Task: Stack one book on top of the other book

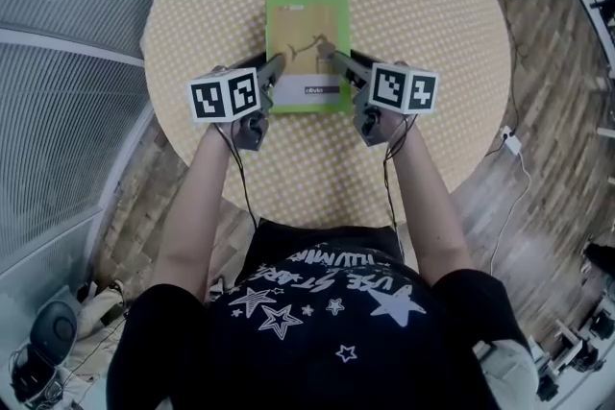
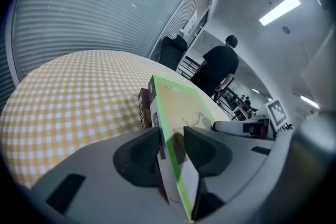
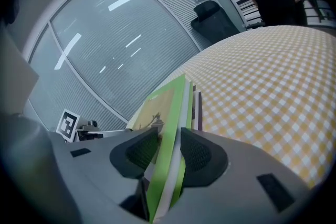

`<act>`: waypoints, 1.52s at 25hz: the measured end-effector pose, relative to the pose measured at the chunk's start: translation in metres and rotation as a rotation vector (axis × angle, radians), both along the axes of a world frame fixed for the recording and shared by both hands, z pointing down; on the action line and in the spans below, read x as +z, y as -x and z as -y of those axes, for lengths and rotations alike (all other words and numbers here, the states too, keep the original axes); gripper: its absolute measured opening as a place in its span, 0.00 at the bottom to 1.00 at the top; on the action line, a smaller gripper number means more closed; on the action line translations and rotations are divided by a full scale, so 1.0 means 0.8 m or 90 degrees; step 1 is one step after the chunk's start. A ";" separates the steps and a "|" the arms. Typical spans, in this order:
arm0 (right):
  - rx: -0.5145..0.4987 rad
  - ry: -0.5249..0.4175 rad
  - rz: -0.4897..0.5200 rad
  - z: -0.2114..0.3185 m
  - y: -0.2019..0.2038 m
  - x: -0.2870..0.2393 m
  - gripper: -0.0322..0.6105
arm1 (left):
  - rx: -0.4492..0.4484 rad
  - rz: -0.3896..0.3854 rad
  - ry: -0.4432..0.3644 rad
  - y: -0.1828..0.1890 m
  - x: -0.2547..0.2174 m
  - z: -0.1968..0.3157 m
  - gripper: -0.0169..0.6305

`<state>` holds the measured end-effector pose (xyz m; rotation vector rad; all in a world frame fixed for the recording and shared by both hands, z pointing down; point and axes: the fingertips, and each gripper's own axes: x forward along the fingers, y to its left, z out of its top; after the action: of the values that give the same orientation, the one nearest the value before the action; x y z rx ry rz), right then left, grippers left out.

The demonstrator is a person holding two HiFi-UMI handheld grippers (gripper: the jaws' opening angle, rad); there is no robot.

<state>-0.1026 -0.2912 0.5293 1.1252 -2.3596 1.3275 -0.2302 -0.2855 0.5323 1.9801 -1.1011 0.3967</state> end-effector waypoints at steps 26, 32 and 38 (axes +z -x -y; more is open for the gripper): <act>-0.002 -0.013 0.016 0.003 -0.002 0.006 0.28 | 0.023 0.018 -0.054 0.000 -0.001 0.003 0.27; -0.014 -0.014 0.016 0.005 -0.001 0.007 0.28 | 0.021 0.016 -0.054 -0.001 0.001 0.002 0.27; 0.001 -0.023 0.012 0.007 -0.006 0.007 0.28 | 0.024 0.033 -0.056 0.003 0.005 0.002 0.27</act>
<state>-0.0978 -0.2967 0.5345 1.1290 -2.4053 1.3064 -0.2329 -0.2873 0.5360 2.0810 -1.1319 0.4275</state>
